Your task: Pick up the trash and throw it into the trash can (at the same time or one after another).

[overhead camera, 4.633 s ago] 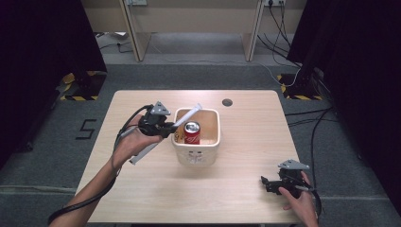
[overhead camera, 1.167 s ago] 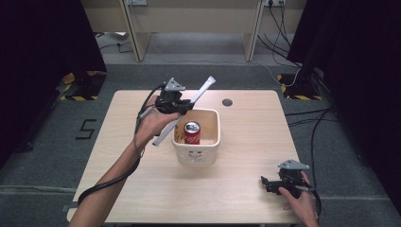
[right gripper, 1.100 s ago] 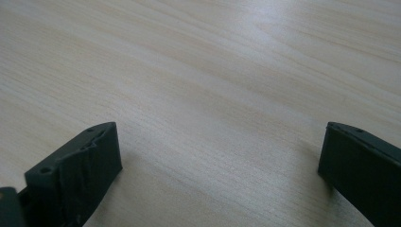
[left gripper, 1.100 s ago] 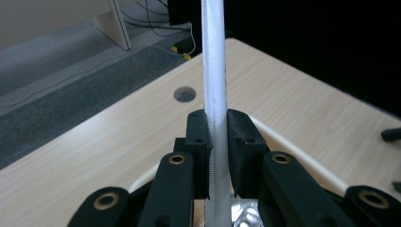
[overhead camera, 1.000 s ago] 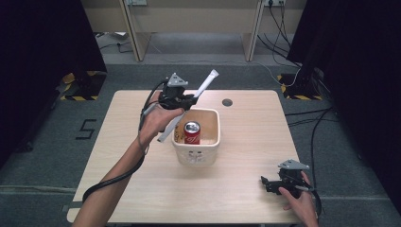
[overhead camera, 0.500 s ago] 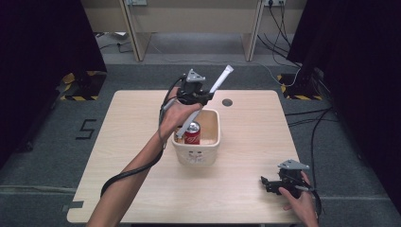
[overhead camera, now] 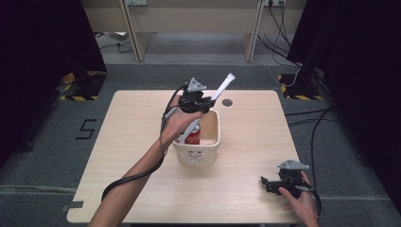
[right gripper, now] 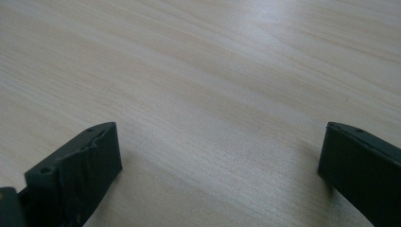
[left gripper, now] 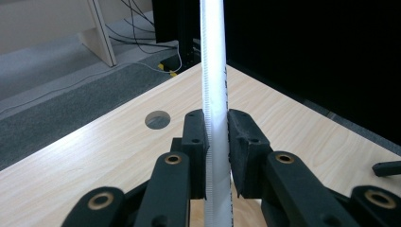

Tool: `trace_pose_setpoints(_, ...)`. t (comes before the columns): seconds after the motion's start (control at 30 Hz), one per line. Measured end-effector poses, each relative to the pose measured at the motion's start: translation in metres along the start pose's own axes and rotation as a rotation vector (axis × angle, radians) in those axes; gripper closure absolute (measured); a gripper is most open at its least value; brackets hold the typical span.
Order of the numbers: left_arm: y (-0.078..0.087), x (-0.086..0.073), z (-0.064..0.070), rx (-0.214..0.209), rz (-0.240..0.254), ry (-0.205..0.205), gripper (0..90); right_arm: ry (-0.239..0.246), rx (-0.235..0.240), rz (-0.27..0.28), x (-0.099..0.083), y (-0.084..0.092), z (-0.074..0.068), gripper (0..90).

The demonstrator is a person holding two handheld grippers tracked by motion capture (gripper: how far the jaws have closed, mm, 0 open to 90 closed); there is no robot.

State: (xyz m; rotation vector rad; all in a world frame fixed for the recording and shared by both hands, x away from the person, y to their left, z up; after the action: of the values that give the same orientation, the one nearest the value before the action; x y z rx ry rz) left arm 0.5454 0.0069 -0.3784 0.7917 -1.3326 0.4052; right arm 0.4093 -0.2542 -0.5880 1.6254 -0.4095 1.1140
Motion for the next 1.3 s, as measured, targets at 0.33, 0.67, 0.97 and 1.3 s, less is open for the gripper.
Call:
trace_pose_setpoints(0.33, 0.01, -0.011, 0.006, -0.019, 0.004, 0.002, 75.6, -0.001, 0.001, 0.0, 0.0, 0.0, 0.0, 0.1)
trace_pose_setpoints(0.67, 0.037, -0.015, 0.008, -0.04, -0.054, -0.03, 77.3, -0.001, 0.001, -0.001, 0.0, 0.0, 0.0, 0.1)
trace_pose_setpoints(0.97, 0.054, -0.022, 0.011, -0.065, -0.096, -0.048, 78.8, -0.001, 0.0, -0.003, 0.0, 0.0, 0.0, 0.1)
trace_pose_setpoints(1.3, 0.06, -0.047, 0.011, -0.083, -0.177, -0.071, 78.6, 0.0, 0.0, 0.0, 0.0, 0.0, 0.0, 0.1)
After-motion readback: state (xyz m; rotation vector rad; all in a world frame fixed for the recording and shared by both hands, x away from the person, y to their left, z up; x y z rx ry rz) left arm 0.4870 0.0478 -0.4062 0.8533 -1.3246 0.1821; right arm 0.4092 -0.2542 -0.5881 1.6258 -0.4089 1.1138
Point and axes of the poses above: each handheld gripper's, and its own axes: y roughly backward along the jaws, x roughly out of its top, z roughly to its right, the point moved 10 cm from there along -y, roughly forward along the jaws, and after that the axes turned 11 degrees about z, right-handed, at the moved point
